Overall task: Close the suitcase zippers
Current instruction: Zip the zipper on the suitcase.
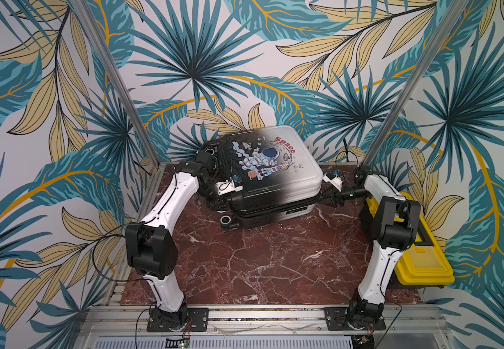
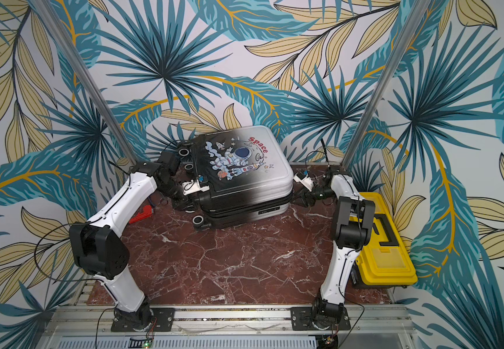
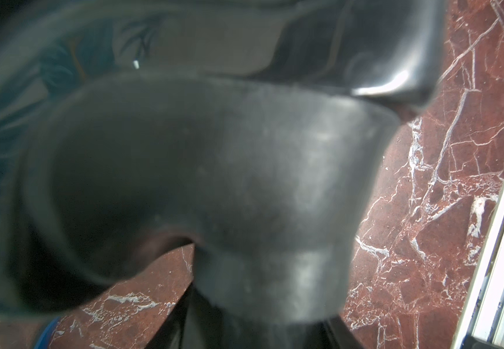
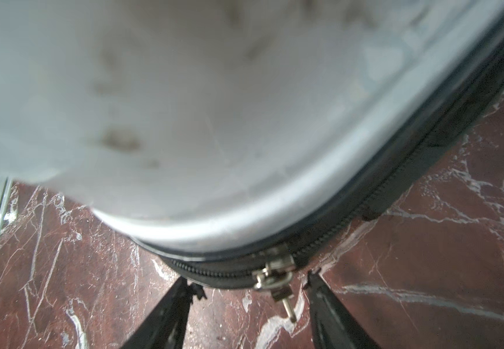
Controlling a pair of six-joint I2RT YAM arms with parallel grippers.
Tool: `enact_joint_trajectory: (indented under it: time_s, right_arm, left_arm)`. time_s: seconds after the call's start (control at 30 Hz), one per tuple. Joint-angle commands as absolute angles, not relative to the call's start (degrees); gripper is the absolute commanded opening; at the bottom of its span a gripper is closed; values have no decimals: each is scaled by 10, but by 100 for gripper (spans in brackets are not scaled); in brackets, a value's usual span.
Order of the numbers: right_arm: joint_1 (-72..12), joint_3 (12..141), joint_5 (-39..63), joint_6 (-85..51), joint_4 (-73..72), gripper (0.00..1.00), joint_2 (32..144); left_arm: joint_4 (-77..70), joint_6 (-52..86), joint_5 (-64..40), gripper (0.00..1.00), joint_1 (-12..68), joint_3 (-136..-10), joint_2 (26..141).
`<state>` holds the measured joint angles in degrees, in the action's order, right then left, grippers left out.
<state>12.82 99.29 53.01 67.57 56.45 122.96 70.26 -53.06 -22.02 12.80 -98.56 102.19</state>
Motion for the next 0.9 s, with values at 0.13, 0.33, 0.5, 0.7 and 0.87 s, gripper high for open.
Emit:
enact_joint_trajectory:
  time_s: [0.13, 0.33, 0.5, 0.7, 0.87]
  right_arm:
    - [108, 1021, 569, 698, 533, 60, 1244]
    - [108, 1054, 592, 696, 538, 48, 1272]
    - [108, 1075, 602, 700, 549, 33, 1292]
    - [108, 1077, 603, 665, 506, 27, 1301]
    - [108, 1076, 607, 637, 480, 14, 1302]
  left_arm:
    - [610, -527, -258, 35, 149, -1006, 1021]
    - [610, -526, -262, 35, 150, -999, 1014]
    - [610, -524, -260, 35, 151, -1004, 1017]
    - [610, -521, -257, 35, 153, -1006, 1021]
    - [611, -519, -253, 35, 153, -999, 1018]
